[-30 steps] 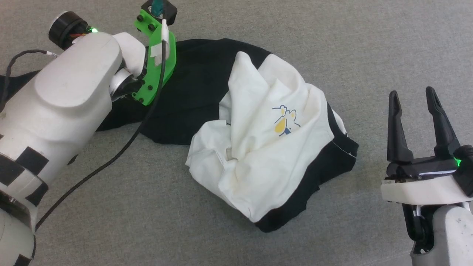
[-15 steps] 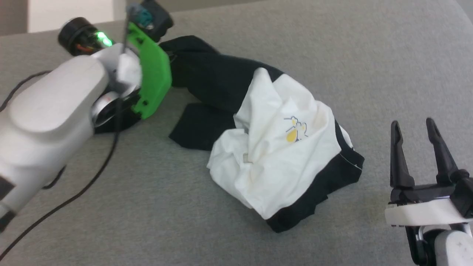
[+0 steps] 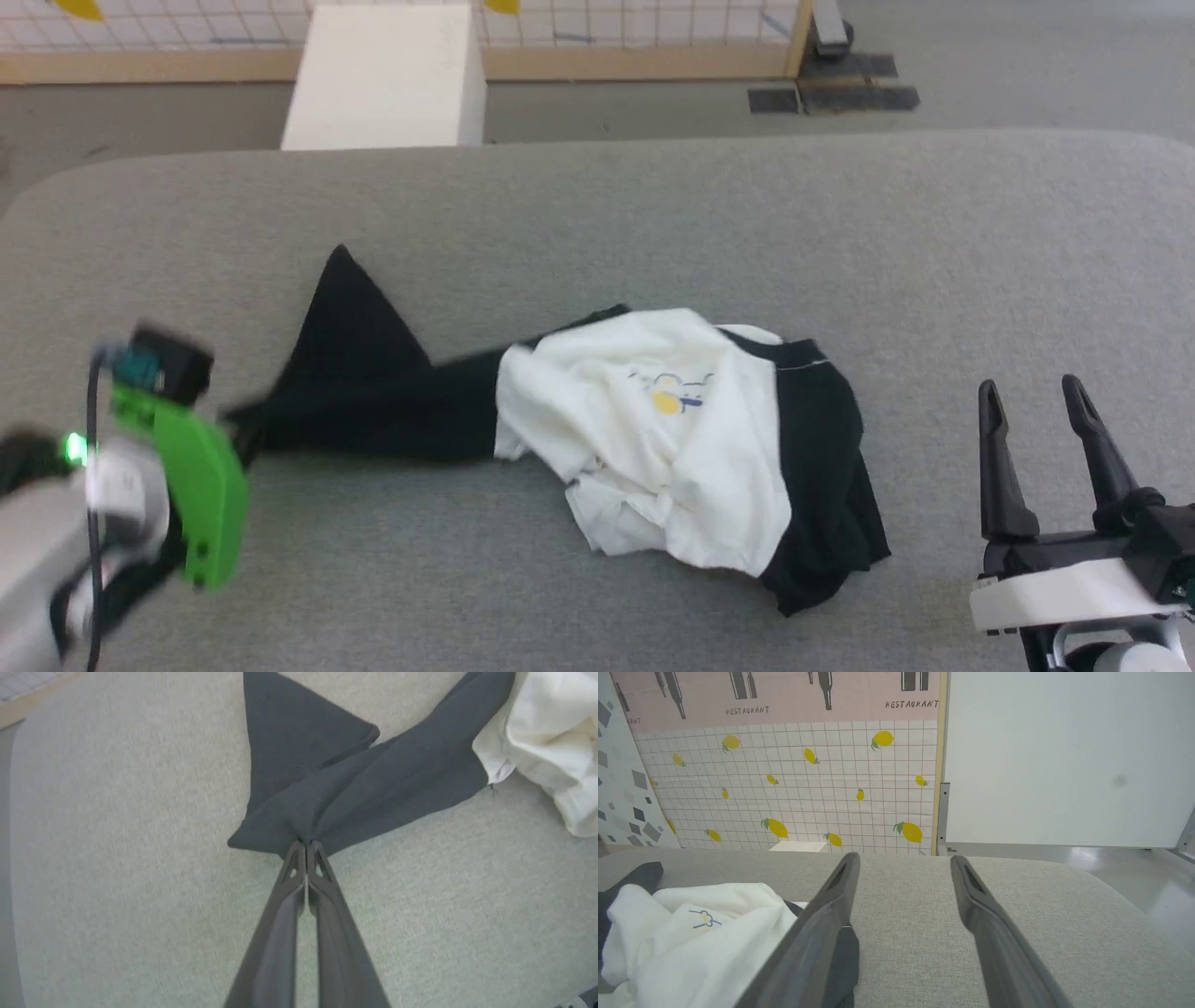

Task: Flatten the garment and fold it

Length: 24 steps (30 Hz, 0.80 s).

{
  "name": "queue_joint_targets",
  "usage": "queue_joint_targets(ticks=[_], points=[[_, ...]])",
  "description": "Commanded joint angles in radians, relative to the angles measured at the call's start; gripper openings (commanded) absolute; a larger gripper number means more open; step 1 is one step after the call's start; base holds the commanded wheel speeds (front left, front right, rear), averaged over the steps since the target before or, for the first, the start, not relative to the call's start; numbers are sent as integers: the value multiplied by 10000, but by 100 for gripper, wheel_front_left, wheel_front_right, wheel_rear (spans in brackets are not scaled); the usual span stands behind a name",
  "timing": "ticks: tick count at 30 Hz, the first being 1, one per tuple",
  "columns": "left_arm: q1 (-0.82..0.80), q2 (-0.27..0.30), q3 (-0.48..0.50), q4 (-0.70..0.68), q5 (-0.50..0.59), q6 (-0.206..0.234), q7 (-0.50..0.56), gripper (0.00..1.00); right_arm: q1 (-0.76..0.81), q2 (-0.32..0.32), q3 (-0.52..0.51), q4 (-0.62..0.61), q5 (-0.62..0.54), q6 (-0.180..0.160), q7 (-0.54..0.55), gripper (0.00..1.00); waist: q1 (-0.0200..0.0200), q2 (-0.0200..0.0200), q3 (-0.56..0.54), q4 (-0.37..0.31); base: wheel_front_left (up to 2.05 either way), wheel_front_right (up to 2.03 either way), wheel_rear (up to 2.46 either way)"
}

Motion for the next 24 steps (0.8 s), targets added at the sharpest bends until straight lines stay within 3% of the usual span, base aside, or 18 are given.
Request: queue_joint_targets(ticks=[1,5,13,14,15,19,24], points=[[604,83,-96,125,-265,153,-108,0,113,9,21,43,42,-17,-49,100,1,0,-450,407,0,0,0],[1806,26,-341,770,-711,338,-41,0,214,9,27,151,27,-17,-49,100,1,0,-526,339,0,0,0],[3177,-1130,-496,2820,-1154,-147,-57,0,418,9,73,448,-57,-17,-49,100,1,0,-770,199,0,0,0],[3145,-1306,-432,3025,-1093,-201,-337,44,433,9,97,454,-141,-17,-49,100,1,0,-837,220,0,0,0],[3095,-1416,-344,3185,-1036,-191,-613,100,424,9,100,444,-204,-17,-49,100,1,0,-897,242,0,0,0],[2699,-1602,115,3400,-508,-104,-2154,100,156,-147,-16,269,-447,-17,-49,100,1,0,-1126,368,0,0,0],[2233,-1754,1042,2914,304,990,-4500,100,-648,-889,-157,-40,-513,-17,-49,100,1,0,-1234,605,0,0,0]])
